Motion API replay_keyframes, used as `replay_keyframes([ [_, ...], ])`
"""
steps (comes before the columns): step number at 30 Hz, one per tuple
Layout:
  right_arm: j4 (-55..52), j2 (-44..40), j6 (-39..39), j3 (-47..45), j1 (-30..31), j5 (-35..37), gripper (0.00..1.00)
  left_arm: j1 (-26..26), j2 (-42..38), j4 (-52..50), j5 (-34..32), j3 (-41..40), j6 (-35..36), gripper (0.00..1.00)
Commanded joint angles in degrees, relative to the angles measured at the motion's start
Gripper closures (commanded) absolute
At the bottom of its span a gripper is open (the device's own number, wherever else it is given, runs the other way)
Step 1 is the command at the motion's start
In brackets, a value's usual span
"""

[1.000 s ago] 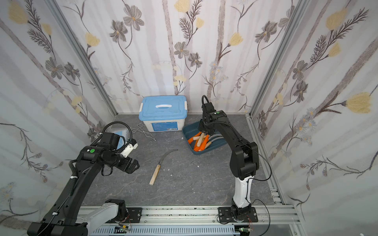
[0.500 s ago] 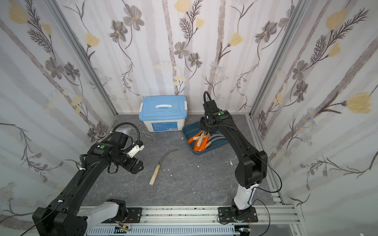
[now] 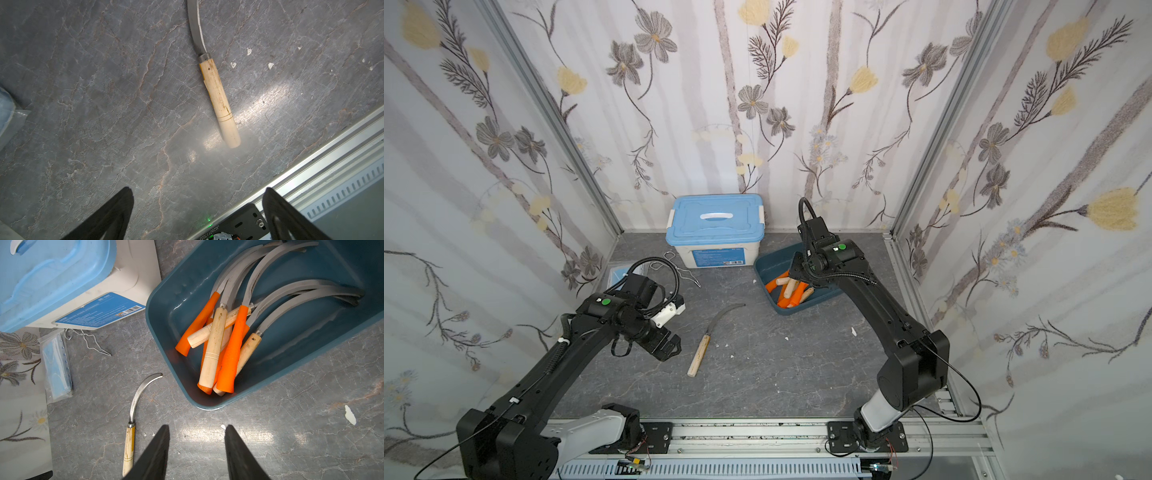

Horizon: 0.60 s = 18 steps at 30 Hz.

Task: Put small sickles into storage boxes
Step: Place the sickle in the storage box, then pick up the sickle at the center of the board.

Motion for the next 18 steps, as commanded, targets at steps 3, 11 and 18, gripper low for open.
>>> replay_keyframes([
  [3, 2.15, -2.63, 2.16, -3.89, 0.69, 1.14, 0.54, -1.43, 0.71, 1.55, -0.79, -0.65, -0.24, 0.0],
  [11, 3.46, -5.78, 3.78, -8.79, 1.51, 1.48, 0.54, -3.3, 2.29, 3.18, -3.48, -1.5, -0.47, 0.0],
  [18, 4.71, -7.88, 4.98, -13.36, 1.63, 1.13, 0.54, -5.41, 2.39, 3.08, -3.18, -2.34, -1.13, 0.0],
])
